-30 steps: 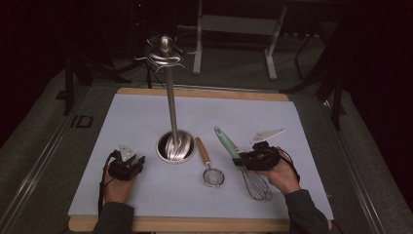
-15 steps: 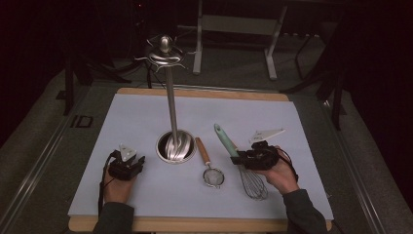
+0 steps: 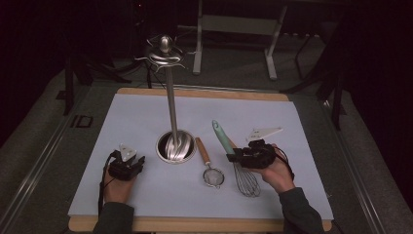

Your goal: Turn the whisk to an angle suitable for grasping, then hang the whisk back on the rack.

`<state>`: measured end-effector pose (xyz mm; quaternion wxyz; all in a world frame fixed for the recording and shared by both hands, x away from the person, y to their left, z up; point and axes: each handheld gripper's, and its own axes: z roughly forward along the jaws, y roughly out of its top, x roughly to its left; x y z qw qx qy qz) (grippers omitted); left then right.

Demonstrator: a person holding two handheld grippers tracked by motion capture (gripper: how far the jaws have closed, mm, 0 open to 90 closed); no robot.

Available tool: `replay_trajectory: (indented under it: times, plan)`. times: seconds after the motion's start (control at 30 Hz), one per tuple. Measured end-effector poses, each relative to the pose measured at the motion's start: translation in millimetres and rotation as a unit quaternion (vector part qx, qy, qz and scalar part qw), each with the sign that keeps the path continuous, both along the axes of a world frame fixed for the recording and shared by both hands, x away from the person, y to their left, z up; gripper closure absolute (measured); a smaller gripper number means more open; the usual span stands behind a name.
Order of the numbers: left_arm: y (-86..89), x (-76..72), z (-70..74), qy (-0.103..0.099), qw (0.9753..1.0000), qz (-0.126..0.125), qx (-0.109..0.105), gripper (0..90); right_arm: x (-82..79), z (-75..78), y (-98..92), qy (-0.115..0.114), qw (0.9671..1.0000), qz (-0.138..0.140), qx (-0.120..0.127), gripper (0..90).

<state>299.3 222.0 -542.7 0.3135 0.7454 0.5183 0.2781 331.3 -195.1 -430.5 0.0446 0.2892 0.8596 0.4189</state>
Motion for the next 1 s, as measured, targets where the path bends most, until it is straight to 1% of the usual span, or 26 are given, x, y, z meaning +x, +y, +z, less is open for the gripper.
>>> replay_trajectory:
  times: [0.3, 0.53, 0.83, 1.0]
  plan:
    - [0.1, 0.0, 0.1, 0.001, 1.0, -0.001, 0.001, 62.4, -0.9, 10.4, 6.2, -0.015, 0.9996, 0.001, 0.024, 69.6]
    - [0.0, 0.0, 0.1, 0.0, 1.0, -0.001, 0.001, 62.4, -1.6, 18.4, 9.8, -0.027, 0.9989, 0.003, 0.038, 69.6]
    - [0.1, 0.0, 0.2, 0.0, 1.0, -0.001, 0.002, 62.4, -0.3, 35.1, 12.4, -0.051, 0.9971, 0.006, 0.057, 69.7]
    - [0.0, 0.0, 0.1, 0.0, 1.0, -0.001, 0.001, 62.4, 2.5, 45.7, 13.2, -0.07, 0.9951, 0.017, 0.068, 69.7]
